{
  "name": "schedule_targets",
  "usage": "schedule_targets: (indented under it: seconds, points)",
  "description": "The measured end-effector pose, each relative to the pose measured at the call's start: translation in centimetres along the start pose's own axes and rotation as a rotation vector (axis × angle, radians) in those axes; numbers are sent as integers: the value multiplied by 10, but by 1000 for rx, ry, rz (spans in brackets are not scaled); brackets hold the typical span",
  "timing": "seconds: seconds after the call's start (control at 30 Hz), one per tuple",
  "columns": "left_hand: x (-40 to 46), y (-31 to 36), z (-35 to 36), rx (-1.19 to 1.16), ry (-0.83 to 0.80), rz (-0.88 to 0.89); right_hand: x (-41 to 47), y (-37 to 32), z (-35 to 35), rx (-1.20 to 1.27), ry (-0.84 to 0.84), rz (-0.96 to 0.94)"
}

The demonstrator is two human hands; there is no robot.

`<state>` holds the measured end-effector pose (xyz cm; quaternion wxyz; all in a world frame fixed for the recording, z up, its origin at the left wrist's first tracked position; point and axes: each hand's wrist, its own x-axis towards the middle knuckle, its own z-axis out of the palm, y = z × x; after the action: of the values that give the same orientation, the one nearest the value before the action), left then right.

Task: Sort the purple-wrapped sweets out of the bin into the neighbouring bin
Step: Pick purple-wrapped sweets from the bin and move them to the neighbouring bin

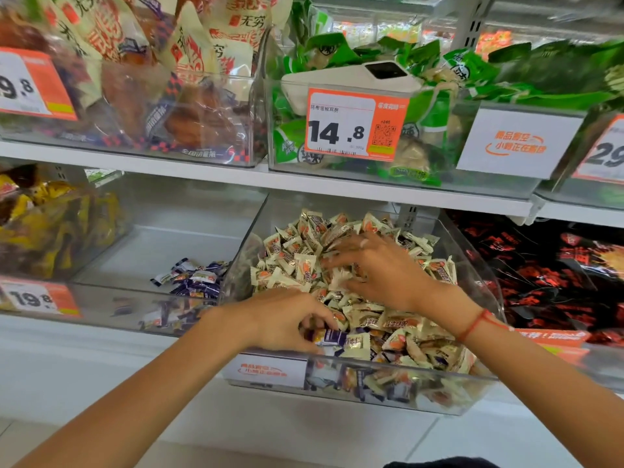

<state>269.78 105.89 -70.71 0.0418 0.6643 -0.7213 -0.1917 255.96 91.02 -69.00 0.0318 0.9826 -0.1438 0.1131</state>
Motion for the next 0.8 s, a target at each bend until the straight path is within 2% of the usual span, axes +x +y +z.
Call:
schedule_targets:
  seconds: [0.1, 0.27, 0.4, 0.53, 0.67, 0.8]
  points:
    - [6, 4, -2, 183, 29, 41, -32, -2, -8, 98, 47, -8]
    - [7, 2, 0, 298, 151, 6, -61, -6, -11, 147, -54, -56]
    - [3, -4, 4, 254, 285, -43, -49, -13, 2, 22, -186, -98]
    - [-14, -6, 2, 37, 498, -125, -32, -19, 14, -2, -251, -158]
    - [-25, -8, 5, -83, 638, -176, -10, -17, 19, 78, -108, -46]
    - [-30, -6, 12, -165, 656, -166, 13, -13, 17, 133, 19, 168]
